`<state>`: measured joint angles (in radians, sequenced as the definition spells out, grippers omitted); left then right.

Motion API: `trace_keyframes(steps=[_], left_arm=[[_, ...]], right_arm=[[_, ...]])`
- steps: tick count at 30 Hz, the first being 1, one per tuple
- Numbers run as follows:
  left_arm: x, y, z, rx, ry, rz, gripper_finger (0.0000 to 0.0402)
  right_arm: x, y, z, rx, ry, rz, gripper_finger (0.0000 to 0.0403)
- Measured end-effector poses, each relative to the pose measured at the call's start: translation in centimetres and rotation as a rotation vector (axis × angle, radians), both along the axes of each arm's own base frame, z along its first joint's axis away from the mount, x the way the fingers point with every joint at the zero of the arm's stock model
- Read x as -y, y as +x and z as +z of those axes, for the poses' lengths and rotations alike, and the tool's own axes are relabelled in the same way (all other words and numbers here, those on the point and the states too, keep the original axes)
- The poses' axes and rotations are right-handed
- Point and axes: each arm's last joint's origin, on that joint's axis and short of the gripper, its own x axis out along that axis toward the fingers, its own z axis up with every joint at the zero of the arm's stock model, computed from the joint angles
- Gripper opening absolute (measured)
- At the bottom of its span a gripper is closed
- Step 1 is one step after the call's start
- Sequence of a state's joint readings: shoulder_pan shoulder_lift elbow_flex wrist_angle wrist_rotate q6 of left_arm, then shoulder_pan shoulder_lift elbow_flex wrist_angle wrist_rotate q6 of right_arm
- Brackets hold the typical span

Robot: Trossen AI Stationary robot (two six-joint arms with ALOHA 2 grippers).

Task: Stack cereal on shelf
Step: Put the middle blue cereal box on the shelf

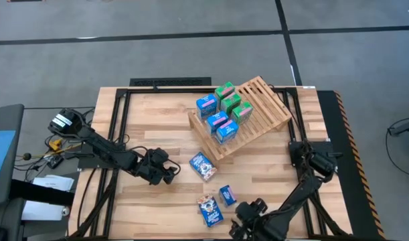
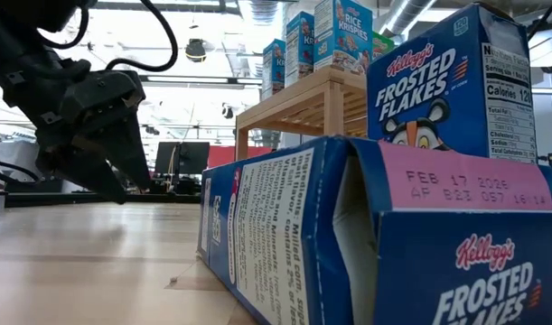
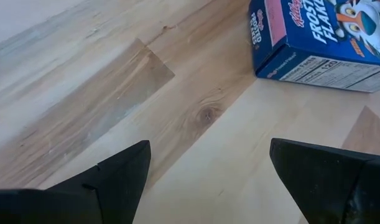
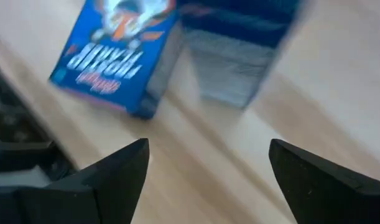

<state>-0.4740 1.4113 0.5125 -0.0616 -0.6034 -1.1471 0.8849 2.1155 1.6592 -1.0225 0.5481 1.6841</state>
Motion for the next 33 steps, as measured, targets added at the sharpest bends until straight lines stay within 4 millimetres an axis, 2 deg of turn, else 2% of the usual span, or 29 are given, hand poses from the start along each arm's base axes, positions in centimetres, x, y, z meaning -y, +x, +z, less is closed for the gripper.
trace_keyframes(steps=[4,7,14,21,25,33], left_arm=[[0.0,0.0,0.0,-0.003,-0.018,-0.004,0.032],[0.0,0.0,0.0,0.002,-0.031,0.008,0.032],[0.0,0.0,0.0,0.009,-0.039,0.023,0.032],[0.0,0.1,0.1,0.03,-0.021,0.043,0.032],[-0.1,0.1,0.1,0.036,-0.014,0.053,0.032],[-0.1,0.1,0.1,0.043,-0.006,0.064,0.032]], right_arm=[[0.9,-0.5,0.1,0.029,-0.11,-0.057,0.0358],[1.2,-0.1,0.1,0.032,-0.153,-0.023,0.0359],[0.9,0.2,0.3,0.054,-0.14,0.013,0.0359],[1.8,-0.2,2.9,0.054,-0.141,0.06,0.0359],[3.3,0.2,5.3,0.013,-0.099,0.128,0.0359],[6.2,1.7,7.8,-0.01,-0.053,0.166,0.0359]])
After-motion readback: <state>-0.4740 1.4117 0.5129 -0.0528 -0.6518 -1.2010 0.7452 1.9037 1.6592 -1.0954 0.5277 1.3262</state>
